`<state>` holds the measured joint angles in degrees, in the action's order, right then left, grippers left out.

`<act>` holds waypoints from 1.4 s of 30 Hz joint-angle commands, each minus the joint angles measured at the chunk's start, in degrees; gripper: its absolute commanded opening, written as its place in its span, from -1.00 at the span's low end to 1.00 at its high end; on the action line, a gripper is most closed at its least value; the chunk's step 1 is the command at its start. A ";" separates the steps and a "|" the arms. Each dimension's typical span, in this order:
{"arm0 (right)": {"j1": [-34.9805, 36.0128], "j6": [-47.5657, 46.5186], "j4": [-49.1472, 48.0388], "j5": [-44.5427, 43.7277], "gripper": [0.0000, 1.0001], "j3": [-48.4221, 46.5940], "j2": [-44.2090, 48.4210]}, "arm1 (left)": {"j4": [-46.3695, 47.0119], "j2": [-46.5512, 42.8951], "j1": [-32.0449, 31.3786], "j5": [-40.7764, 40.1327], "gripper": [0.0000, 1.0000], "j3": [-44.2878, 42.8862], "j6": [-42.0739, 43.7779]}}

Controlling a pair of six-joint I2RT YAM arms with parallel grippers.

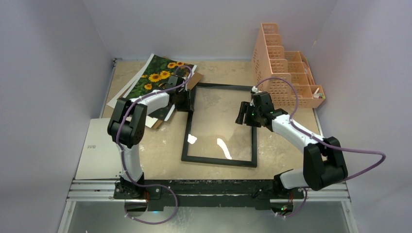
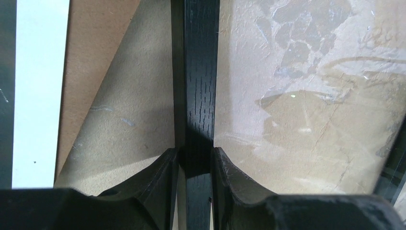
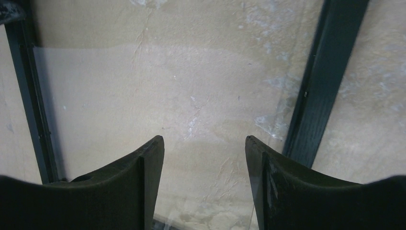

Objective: Put the photo into the frame

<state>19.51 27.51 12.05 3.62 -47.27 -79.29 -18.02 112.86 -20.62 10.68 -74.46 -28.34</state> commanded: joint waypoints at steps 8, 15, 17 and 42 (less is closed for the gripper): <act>0.27 8.79 7.74 -23.07 0.48 -0.32 7.70 | -5.31 2.85 0.50 -2.30 -0.32 0.69 0.94; 0.22 9.99 5.47 -20.25 0.58 1.68 4.69 | -4.96 2.09 0.50 -0.02 -0.23 0.45 0.92; 0.26 10.20 4.21 -18.64 0.59 2.11 3.41 | -4.76 1.85 0.52 0.97 -0.22 0.53 0.92; 0.27 5.11 -2.27 3.79 0.42 9.38 3.53 | 2.36 -8.41 -0.50 14.37 -0.08 14.50 -1.05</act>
<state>18.74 30.72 12.97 -0.16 -39.05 -76.99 -11.90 107.37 -19.14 20.91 -64.38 -27.88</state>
